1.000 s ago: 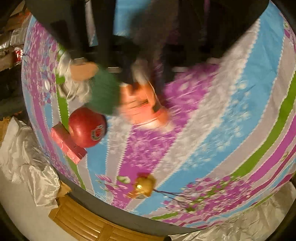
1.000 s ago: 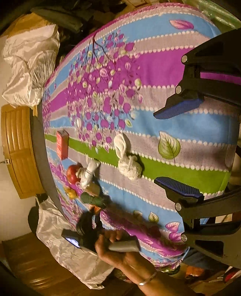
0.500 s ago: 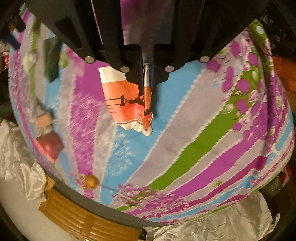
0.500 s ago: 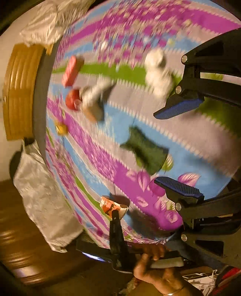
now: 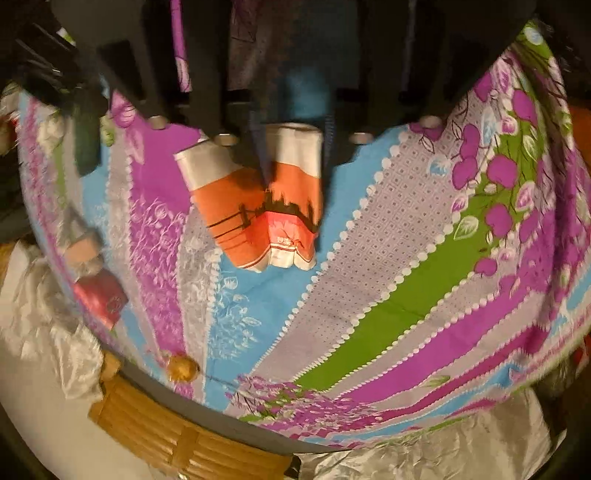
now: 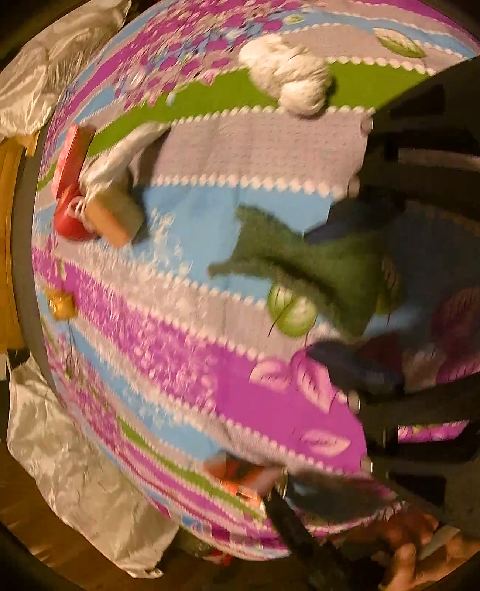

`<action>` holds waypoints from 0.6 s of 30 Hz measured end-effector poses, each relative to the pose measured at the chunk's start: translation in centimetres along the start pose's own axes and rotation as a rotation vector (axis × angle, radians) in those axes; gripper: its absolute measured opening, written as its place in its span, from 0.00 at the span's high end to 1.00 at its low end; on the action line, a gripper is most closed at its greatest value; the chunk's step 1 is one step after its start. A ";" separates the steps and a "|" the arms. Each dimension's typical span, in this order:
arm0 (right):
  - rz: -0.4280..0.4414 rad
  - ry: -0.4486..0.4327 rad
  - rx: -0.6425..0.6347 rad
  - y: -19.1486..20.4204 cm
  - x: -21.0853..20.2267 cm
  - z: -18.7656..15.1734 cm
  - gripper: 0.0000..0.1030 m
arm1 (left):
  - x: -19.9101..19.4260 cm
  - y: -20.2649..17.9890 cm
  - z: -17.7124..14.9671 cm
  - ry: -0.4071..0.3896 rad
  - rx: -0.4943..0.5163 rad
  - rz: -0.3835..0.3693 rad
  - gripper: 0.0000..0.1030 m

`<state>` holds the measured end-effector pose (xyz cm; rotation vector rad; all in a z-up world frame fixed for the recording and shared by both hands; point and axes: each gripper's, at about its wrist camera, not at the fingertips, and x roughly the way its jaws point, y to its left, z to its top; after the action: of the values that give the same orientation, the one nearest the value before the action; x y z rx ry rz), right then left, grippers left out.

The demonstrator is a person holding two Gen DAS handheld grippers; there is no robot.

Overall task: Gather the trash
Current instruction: 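Grasp another orange-and-white paper packet with the left tool while the right tool grasps the green fuzzy item, then carry the orange-and-white packet and green fuzzy item over the wastebasket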

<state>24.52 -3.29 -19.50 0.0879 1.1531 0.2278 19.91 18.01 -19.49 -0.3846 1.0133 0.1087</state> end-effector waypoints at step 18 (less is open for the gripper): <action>0.123 -0.243 0.018 -3.7 -11.1 -0.8 0.86 | -8.5 -7.1 0.3 -0.210 0.168 -0.094 0.95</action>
<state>19.98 -9.41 -10.64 0.1978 0.9085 0.3067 17.52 12.31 -10.30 -0.2608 0.7890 -0.0208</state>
